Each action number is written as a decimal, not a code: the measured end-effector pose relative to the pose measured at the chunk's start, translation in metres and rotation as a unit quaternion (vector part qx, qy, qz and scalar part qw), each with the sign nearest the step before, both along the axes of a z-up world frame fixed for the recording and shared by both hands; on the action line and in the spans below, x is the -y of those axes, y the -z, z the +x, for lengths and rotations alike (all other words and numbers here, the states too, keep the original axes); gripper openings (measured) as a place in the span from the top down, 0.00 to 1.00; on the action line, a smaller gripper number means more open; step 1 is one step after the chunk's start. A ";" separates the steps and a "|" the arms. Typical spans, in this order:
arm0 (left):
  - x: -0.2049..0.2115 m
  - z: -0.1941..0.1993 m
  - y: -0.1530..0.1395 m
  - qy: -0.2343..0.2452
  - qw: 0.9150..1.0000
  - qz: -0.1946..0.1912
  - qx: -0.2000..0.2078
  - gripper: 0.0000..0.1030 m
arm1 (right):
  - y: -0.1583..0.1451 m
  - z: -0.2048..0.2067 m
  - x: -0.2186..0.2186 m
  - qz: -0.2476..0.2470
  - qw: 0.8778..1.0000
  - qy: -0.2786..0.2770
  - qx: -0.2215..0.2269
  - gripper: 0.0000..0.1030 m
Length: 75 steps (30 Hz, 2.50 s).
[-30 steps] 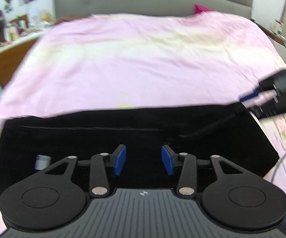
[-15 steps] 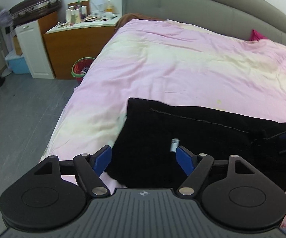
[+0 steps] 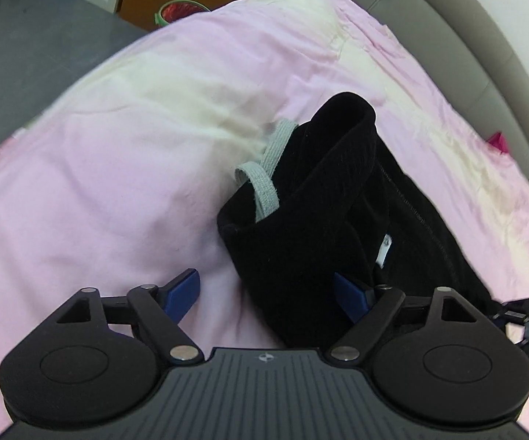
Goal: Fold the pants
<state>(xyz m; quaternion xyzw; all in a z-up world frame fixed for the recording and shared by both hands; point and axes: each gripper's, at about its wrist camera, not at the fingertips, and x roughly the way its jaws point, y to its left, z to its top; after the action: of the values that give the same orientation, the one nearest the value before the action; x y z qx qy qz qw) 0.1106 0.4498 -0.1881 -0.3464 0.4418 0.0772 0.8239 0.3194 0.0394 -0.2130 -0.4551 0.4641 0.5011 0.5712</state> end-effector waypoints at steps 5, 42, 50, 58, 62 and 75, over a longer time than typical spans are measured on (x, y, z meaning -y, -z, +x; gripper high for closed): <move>-0.005 0.017 0.017 -0.004 0.999 -0.034 0.011 0.04 | 0.006 0.009 -0.008 -0.011 1.000 0.003 -0.021 0.58; 0.436 0.127 -0.115 0.256 0.921 0.269 0.121 0.73 | -0.059 -0.042 0.160 0.091 0.961 0.262 0.011 0.45; 0.527 0.109 -0.023 0.362 0.870 0.331 0.048 0.63 | -0.034 -0.048 0.228 0.111 0.934 0.340 -0.012 0.46; 0.494 0.087 -0.058 0.403 0.890 0.198 0.077 0.34 | -0.038 -0.046 0.250 0.144 0.925 0.353 -0.001 0.46; 0.466 0.076 -0.074 0.408 0.878 0.239 0.073 0.30 | -0.060 -0.053 0.241 0.187 0.915 0.357 -0.008 0.46; 0.362 0.073 -0.021 0.425 0.847 0.308 -0.078 0.33 | -0.075 -0.039 0.180 0.240 0.868 0.420 -0.109 0.48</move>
<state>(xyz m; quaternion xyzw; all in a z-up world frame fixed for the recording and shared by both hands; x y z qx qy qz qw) 0.1832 0.0876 -0.1673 0.1544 0.5623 -0.1217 0.8032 0.2803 -0.1405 -0.1380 -0.0083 0.5362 0.3568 0.7650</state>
